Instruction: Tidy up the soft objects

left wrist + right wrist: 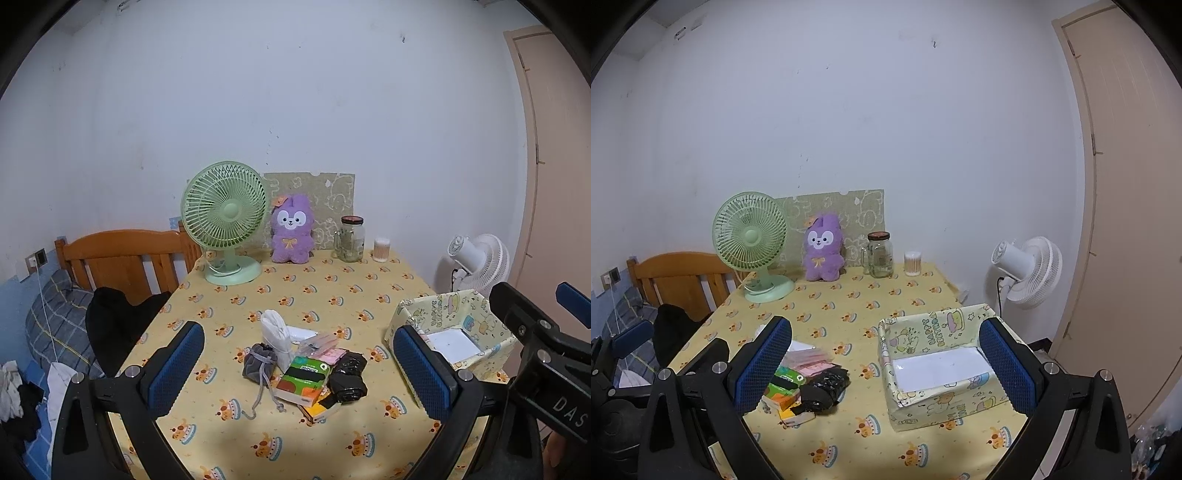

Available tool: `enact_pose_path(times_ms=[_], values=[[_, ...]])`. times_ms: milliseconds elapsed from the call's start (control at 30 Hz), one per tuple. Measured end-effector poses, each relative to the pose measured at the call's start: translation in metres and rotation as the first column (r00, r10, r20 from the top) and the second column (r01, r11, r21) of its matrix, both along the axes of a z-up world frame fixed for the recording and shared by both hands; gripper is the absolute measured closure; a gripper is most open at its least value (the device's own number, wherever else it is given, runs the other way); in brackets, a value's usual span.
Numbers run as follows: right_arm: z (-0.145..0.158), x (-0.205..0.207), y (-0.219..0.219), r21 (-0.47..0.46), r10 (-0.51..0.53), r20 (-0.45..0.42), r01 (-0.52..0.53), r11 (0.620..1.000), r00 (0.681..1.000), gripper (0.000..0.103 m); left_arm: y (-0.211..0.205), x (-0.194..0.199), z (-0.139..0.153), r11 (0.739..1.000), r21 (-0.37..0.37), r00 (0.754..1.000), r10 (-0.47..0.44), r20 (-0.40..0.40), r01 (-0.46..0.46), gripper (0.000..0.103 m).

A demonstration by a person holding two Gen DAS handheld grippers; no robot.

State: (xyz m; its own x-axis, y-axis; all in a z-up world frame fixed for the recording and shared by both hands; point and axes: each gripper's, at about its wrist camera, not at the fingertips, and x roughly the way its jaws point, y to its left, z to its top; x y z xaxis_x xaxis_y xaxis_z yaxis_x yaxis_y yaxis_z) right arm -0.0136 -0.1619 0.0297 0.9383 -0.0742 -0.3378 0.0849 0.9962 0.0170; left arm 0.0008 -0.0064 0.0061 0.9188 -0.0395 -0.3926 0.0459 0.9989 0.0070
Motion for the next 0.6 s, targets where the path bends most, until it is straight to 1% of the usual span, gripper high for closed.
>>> enact_pose_path(times_ms=[600], values=[[0.0023,-0.0049,-0.0019,0.016,0.007,0.017,-0.007,1.000,1.000,0.000,0.0012,-0.0037,0.0066,1.000,-0.005,1.000,0.000,0.020,0.000,0.000]])
